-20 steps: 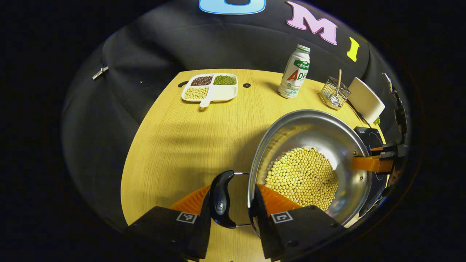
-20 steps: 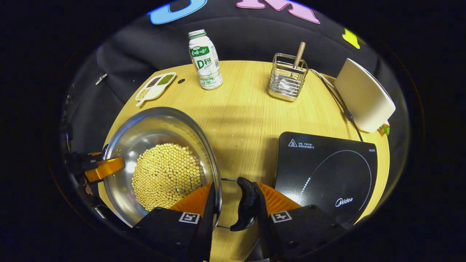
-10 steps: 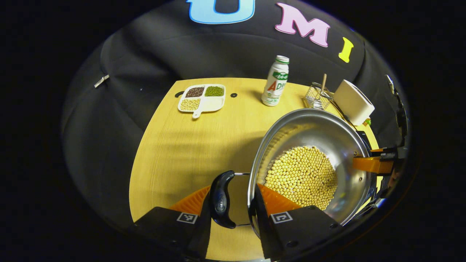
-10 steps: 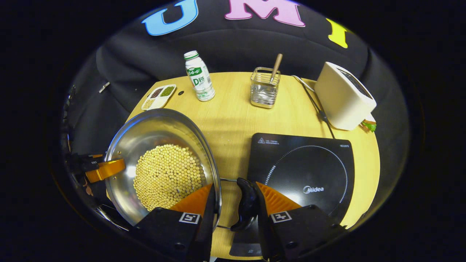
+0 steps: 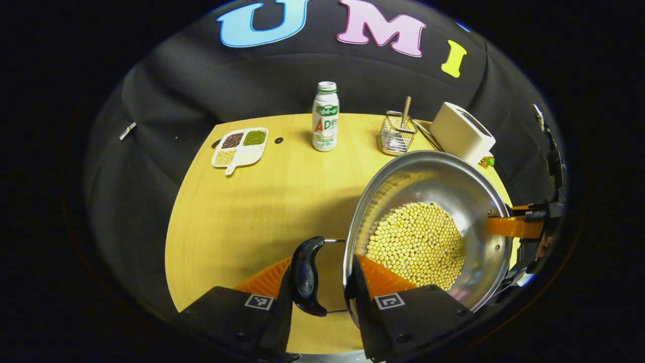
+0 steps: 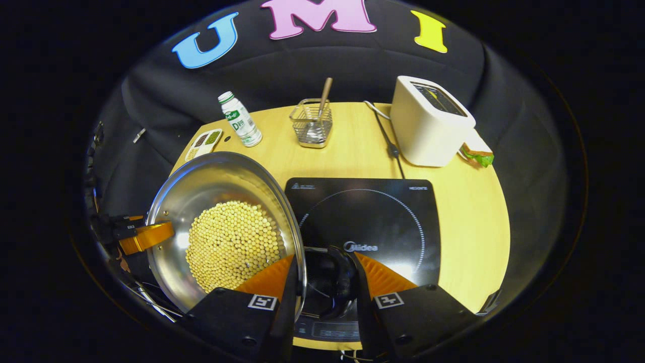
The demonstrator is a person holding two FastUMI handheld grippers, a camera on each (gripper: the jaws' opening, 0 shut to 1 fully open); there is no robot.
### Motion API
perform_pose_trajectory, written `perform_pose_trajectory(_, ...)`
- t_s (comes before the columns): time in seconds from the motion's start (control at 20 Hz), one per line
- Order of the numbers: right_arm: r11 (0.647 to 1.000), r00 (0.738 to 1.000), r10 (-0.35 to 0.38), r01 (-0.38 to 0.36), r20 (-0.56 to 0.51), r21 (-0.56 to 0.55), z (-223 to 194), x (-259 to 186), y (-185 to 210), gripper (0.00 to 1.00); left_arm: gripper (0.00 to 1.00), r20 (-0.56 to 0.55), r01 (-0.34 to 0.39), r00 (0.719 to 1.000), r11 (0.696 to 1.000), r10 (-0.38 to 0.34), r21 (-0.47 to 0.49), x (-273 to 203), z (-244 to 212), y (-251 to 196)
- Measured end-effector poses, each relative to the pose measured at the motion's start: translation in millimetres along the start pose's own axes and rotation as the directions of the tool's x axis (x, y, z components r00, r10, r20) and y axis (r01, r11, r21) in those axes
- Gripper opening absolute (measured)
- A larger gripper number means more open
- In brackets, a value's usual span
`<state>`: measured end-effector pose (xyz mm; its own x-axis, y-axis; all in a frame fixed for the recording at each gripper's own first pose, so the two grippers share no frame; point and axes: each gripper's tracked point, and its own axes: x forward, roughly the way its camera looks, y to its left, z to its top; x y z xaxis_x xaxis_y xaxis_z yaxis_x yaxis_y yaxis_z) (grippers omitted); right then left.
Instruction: First push the handle of the pot to place it horizontally, then grasp the pot with both hands and set it on the induction cooktop.
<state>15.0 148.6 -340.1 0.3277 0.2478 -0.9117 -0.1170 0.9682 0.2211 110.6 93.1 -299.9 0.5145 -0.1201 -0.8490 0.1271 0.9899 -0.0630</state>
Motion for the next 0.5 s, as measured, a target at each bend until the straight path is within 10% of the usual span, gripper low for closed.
perform_pose_trajectory(0.5, 0.999, 0.999, -0.034, 0.034, -0.006, 0.023, 2, -6, -97, 0.55, 0.58, -0.007, 0.045, 0.999, 0.999, -0.044, 0.013, 23, 9, -97)
